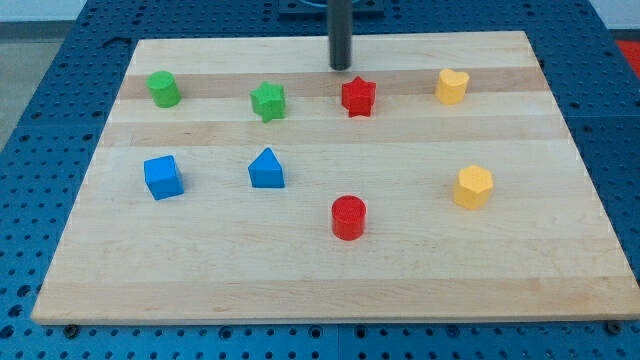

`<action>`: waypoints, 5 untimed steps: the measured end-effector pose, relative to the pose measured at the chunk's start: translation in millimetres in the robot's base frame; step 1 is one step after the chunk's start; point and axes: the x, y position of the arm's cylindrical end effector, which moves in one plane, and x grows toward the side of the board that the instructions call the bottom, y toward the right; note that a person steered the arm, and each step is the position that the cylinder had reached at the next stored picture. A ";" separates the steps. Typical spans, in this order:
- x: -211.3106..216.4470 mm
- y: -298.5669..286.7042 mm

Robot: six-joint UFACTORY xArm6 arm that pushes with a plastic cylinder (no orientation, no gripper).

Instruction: Move the yellow heart towards the top right of the board

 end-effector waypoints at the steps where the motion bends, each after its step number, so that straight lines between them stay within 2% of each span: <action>1: 1.2 49.6; 3: 60.7 62.1; 4: 80.1 71.9; 5: 79.9 103.3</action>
